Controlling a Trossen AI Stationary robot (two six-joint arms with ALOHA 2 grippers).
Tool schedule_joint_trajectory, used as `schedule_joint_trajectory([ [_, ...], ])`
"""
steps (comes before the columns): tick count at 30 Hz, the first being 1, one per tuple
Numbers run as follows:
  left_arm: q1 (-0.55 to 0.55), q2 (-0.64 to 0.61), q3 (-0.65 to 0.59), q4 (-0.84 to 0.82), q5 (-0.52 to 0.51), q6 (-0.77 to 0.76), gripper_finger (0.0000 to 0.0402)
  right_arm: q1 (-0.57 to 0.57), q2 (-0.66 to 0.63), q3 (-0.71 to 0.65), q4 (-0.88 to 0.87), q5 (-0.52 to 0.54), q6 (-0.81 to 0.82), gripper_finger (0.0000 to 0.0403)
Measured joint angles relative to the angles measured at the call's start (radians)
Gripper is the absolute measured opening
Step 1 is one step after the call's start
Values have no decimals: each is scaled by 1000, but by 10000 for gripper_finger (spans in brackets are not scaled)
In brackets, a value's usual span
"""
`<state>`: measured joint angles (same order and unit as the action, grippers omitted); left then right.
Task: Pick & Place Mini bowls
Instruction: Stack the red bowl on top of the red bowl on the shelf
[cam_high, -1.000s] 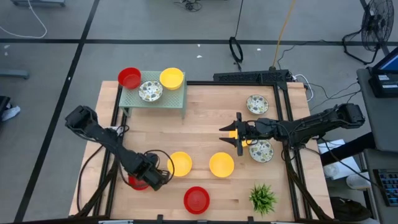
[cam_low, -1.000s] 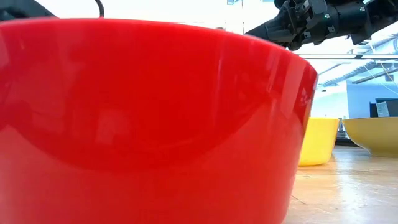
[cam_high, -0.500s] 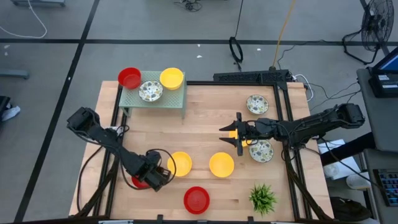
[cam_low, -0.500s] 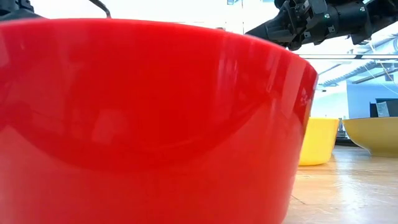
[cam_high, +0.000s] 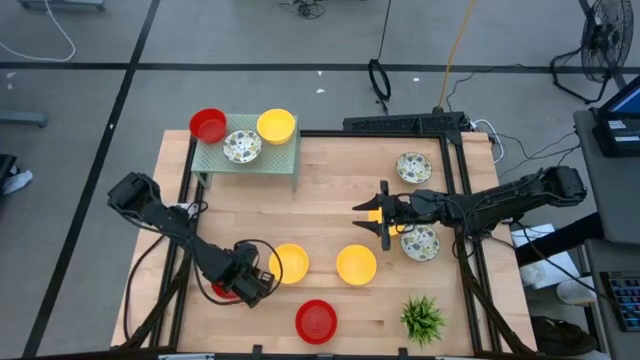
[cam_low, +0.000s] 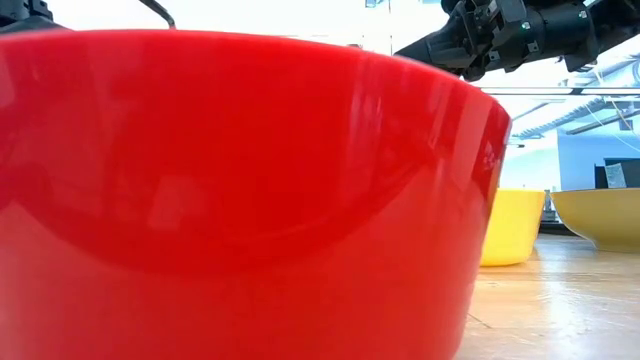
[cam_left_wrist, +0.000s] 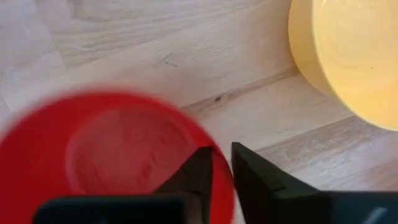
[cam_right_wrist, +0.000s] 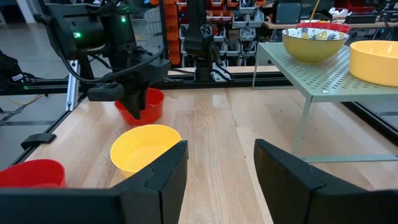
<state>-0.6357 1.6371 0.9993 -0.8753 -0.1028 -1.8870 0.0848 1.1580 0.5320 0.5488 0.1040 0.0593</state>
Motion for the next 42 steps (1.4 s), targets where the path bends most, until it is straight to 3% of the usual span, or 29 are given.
schedule_joint_trajectory([
  [4,0,-2,2,-3,0,17,11,0,0,0,0,0,0,171],
  [15,7,-2,1,-35,-4,147,8,0,0,0,0,0,0,171],
  [23,61,-20,14,-47,-87,267,7,0,0,0,0,0,0,171],
  [32,102,-126,75,-48,-321,449,7,0,0,0,0,0,0,171],
  [42,139,-199,208,-48,-684,874,7,0,0,0,0,0,0,171],
])
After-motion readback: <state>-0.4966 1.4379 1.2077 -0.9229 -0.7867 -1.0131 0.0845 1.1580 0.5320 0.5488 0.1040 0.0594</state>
